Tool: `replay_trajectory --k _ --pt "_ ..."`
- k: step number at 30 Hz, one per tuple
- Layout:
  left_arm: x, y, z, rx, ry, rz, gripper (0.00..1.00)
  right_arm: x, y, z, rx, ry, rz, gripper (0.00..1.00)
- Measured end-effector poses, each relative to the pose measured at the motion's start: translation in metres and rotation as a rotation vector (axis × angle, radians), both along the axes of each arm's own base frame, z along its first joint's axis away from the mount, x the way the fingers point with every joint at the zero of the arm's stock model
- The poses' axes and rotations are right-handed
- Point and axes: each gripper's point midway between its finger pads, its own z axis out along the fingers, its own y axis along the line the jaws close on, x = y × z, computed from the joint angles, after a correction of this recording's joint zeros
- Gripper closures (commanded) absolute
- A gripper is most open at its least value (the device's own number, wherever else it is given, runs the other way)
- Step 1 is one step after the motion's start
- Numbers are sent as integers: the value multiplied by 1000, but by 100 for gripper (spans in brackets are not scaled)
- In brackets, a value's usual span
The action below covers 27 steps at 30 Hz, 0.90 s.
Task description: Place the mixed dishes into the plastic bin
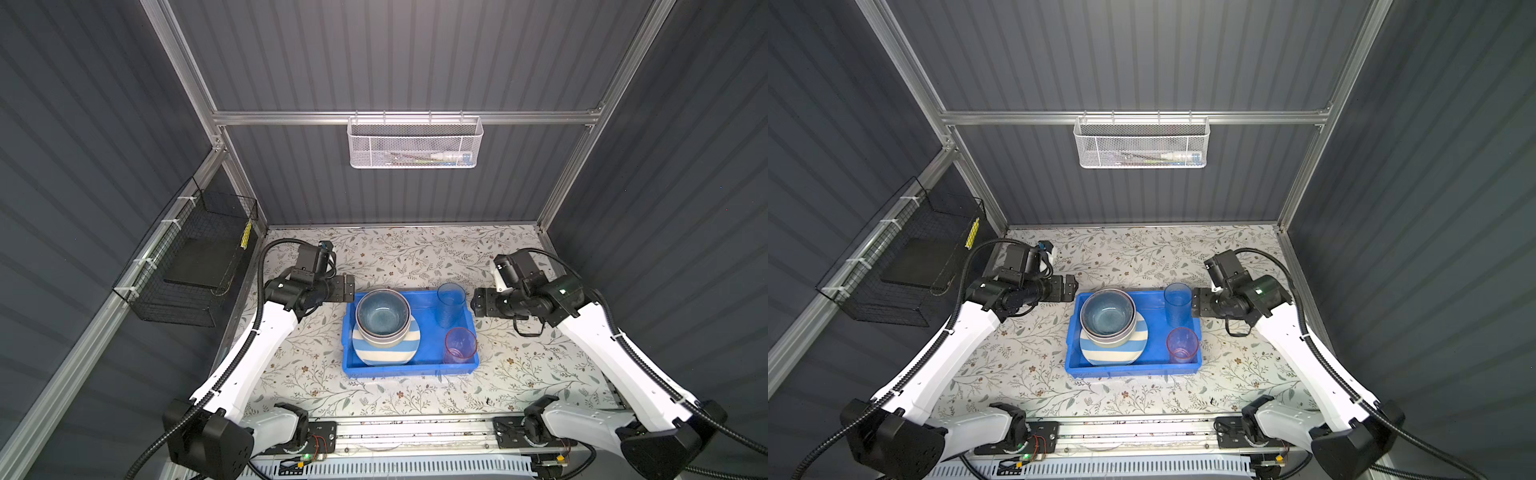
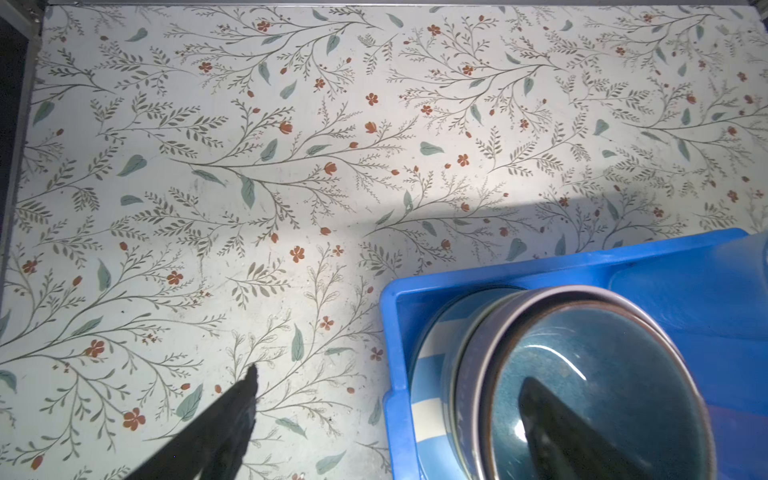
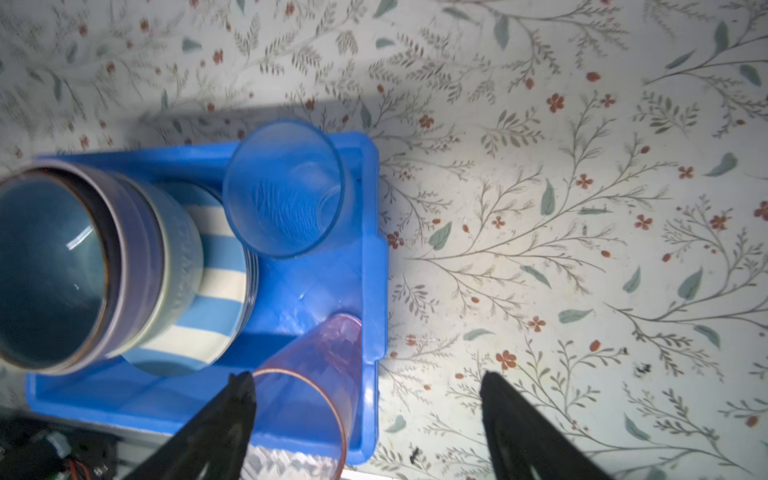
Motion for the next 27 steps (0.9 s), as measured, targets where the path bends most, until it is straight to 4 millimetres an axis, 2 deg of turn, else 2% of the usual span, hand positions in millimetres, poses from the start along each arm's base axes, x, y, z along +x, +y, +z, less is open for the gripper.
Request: replay_trajectory --k 4,6,10,12,15,21,24,27 --pt "18 31 -2 13 -48 96 0 26 -22 20 11 -152 -57 1" --pt "27 49 -10 19 -75 153 0 37 -36 25 5 -227 -84 1" --pt "39 81 -35 43 -110 237 0 56 -66 15 -50 -332 -153 1" --pt "46 92 -49 55 -125 260 0 66 -86 -2 -106 -370 -201 1" --pt "56 99 -69 68 -160 265 0 75 -114 -33 -180 -405 -275 1" --pt "65 115 -116 101 -200 305 0 75 -161 -102 -232 -450 -393 1" --pt "69 121 -130 115 -241 315 0 81 -171 -119 -235 -466 -412 1" --pt "68 127 -145 121 -279 328 0 93 -173 -124 -223 -507 -404 1"
